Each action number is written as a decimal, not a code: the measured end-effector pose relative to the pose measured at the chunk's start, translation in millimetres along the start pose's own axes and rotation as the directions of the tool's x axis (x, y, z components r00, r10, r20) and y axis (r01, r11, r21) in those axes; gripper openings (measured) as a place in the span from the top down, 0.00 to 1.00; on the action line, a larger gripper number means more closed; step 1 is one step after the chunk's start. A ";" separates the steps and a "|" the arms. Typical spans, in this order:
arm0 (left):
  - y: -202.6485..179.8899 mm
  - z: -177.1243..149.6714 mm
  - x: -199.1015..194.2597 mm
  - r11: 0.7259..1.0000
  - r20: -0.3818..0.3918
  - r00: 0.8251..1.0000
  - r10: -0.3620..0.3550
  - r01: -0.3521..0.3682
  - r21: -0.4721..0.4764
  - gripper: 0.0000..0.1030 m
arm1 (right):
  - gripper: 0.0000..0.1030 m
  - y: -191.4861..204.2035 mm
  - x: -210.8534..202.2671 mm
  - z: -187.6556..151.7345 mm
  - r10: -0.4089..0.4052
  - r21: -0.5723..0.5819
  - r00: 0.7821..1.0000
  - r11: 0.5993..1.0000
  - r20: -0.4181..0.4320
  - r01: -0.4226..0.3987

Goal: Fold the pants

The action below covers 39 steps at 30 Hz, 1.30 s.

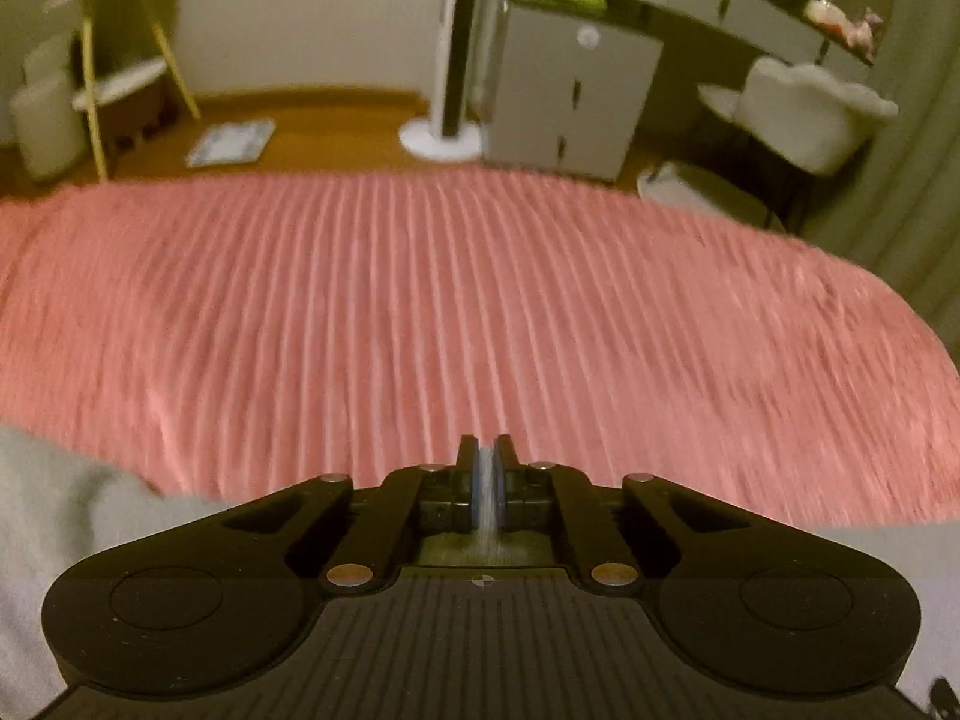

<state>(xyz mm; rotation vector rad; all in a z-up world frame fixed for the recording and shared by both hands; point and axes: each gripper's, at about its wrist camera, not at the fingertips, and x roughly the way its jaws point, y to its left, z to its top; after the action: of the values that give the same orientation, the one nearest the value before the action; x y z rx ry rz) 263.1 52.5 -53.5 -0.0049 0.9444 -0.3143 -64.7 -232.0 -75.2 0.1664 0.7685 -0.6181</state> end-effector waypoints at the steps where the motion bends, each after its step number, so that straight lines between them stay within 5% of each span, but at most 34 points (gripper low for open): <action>1: -0.3 0.6 3.2 1.000 -0.014 1.000 0.004 -0.004 0.000 0.93 | 0.00 0.0 0.5 -0.1 0.000 -0.002 1.000 1.000 0.000 0.000; 4: -0.4 -4.8 3.2 0.999 -0.044 0.998 0.039 -0.038 0.027 0.86 | 0.00 -0.3 0.7 -0.3 0.002 -0.003 1.000 1.000 0.000 -0.002; 9: 3.0 -20.7 -48.0 0.998 0.099 0.995 0.025 -0.031 0.061 0.59 | 0.00 -0.3 1.6 -0.2 0.005 -0.006 1.000 1.000 0.003 -0.005; 14: -6.3 -45.5 -52.7 0.992 -0.007 0.997 -0.073 0.074 0.102 0.61 | 0.00 -1.3 0.9 0.5 0.010 0.000 1.000 1.000 -0.003 -0.010; 19: -4.8 -45.0 -10.4 0.994 -0.061 0.997 0.049 -0.042 0.103 0.63 | 0.00 -1.3 0.0 -0.8 0.015 0.004 1.000 1.000 0.000 -0.015; 24: 1.2 -17.4 8.1 0.991 -0.019 0.992 0.127 -0.127 0.032 0.64 | 0.00 -1.9 0.8 -3.4 0.019 0.009 1.000 1.000 0.010 -0.019; 28: 6.8 -10.7 -1.0 0.953 0.018 0.953 0.301 -0.302 0.041 0.72 | 0.00 -4.4 1.9 -5.6 0.030 0.024 0.999 0.999 0.016 -0.031; 31: 13.3 -20.9 -31.7 0.975 0.067 0.975 0.210 -0.214 0.054 0.60 | 0.00 -4.6 1.8 -5.2 0.031 0.031 0.999 0.999 0.015 -0.031; 35: 9.8 -50.6 -48.4 0.990 0.021 0.995 0.100 -0.102 0.101 0.48 | 0.00 -2.3 2.5 -4.5 0.020 0.035 1.000 0.999 0.014 -0.020; 38: 12.8 -62.9 -32.8 0.972 0.010 0.978 0.207 -0.207 0.107 0.44 | 0.00 -3.0 2.4 -4.3 0.023 0.037 1.000 0.999 0.011 -0.024; 39: 20.6 -62.8 -27.0 0.956 0.016 0.959 0.283 -0.283 0.072 0.34 | 0.00 -3.5 2.1 -4.8 0.028 0.037 1.000 0.999 0.011 -0.028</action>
<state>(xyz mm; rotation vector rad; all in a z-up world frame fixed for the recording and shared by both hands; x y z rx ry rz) 203.8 87.7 -72.0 0.1962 0.9140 -0.0836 -68.4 -234.1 -79.8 0.2077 0.7433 -0.6065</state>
